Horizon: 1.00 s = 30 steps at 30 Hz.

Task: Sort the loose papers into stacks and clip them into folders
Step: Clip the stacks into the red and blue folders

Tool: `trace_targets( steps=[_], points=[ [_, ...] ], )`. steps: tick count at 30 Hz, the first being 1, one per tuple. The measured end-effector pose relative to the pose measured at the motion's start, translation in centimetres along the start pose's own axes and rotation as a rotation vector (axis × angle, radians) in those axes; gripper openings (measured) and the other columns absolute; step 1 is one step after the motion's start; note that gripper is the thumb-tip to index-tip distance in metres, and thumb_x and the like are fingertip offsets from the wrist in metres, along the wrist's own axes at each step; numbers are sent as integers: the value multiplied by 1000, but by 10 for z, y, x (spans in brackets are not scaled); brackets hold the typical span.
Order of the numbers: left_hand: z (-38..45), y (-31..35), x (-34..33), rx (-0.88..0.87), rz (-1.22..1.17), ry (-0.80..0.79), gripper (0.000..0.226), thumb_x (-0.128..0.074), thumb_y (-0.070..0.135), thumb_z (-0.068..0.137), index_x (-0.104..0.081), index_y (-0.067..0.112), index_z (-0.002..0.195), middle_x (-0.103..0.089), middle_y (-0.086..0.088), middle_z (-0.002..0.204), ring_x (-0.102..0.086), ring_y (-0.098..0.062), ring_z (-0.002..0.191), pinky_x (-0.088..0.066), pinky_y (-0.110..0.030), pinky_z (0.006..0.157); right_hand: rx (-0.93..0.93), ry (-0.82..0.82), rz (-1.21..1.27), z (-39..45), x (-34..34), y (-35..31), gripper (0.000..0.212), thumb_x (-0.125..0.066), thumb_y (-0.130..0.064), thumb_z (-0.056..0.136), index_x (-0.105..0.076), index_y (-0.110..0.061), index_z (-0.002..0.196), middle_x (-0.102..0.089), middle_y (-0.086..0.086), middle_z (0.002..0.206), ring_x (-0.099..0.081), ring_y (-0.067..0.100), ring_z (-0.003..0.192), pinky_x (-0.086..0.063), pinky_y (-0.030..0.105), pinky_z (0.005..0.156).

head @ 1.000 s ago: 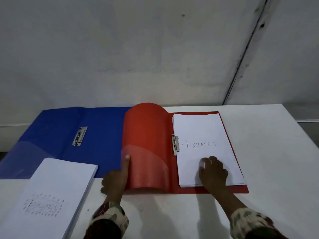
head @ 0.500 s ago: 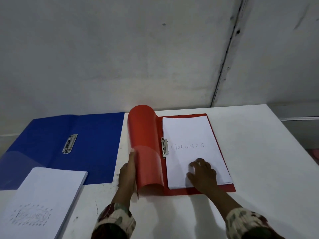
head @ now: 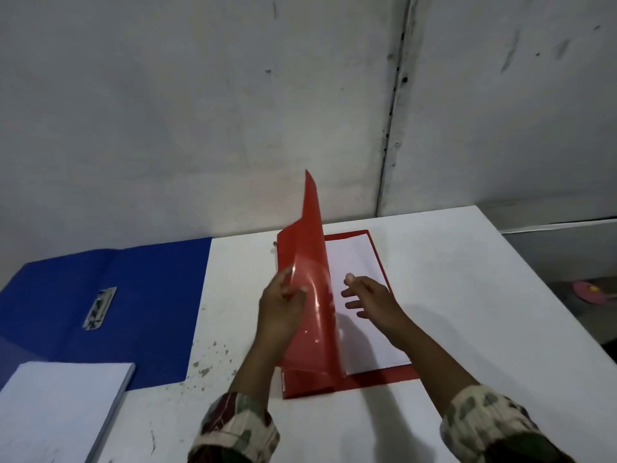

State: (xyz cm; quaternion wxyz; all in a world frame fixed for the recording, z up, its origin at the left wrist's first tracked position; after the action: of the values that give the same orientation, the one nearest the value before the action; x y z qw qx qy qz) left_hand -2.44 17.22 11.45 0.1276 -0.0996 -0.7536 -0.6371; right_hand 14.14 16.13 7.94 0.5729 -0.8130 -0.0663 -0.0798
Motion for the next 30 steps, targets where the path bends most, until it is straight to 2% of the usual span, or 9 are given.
trace_targets(
  steps=[5,8,10,13,16,19,22,26,30],
  points=[
    [-14,15,-60,-10,0,-348,41,-41,14,97,-40,19,139,-57,6,114,-55,-9,103,-42,0,71,-77,-14,130,0,19,-8,46,-32,-56,92,-52,-22,116,-62,3,111,-63,21,95,-49,30,77],
    [-27,1,-86,73,8,-548,47,-36,41,97,-42,19,138,-48,5,136,-43,-13,130,-33,-23,108,-77,31,167,1,34,-7,42,-49,-49,90,-55,-18,118,-63,2,114,-62,21,100,-50,31,81],
    [-26,-15,-95,92,72,-607,55,-35,52,94,-47,18,135,-45,4,141,-41,-9,130,-27,-25,113,-66,153,63,4,51,1,36,-63,-24,86,-57,-12,120,-65,8,117,-63,23,100,-50,33,87],
    [-13,-39,-86,6,384,-508,43,-39,44,95,-59,18,123,-56,1,132,-51,-9,114,-36,-18,94,-135,275,-274,10,68,23,39,-58,-6,84,-54,-6,123,-62,13,120,-61,29,104,-49,33,88],
    [2,-66,-60,-84,740,-266,51,-36,45,90,-46,23,134,-28,-7,152,-27,-23,139,-23,-30,112,-196,307,-383,14,70,47,39,-56,-15,87,-50,-9,125,-62,12,119,-60,31,105,-47,33,87],
    [8,-87,-37,59,636,-143,46,-42,21,95,-34,23,140,-11,-15,155,-18,-33,141,-21,-39,114,-226,309,-482,16,66,67,35,-55,-19,88,-52,-7,122,-62,12,118,-59,30,108,-45,31,87],
    [12,-99,-29,127,544,-142,61,-47,15,93,-19,20,146,-24,-16,152,-30,-32,136,-26,-38,111,-277,329,-634,19,62,82,36,-54,-23,88,-51,-8,121,-53,13,121,-50,29,114,-44,36,91],
    [22,-94,-27,133,513,-137,73,-57,8,85,-18,15,146,-39,-17,142,-42,-31,128,-34,-35,104,-282,388,-767,24,57,83,43,-53,-35,87,-48,-10,122,-41,10,129,-41,27,121,-41,36,95],
    [27,-79,-36,94,399,-233,91,-70,28,75,-15,15,146,-43,-11,143,-47,-31,127,-37,-38,105,-302,404,-753,31,60,82,49,-54,-39,86,-43,-9,123,-44,10,125,-42,27,118,-41,37,93]
  ],
)
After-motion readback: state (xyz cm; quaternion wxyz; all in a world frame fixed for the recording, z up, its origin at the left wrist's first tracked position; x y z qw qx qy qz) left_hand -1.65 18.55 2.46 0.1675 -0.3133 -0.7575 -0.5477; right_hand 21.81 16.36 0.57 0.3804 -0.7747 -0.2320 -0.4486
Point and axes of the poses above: each hand's wrist, its own z-axis towards the middle knuckle, its own x-axis out of the back of the hand, y = z × x, the point moved 6 cm from there along z, towards the middle knuckle
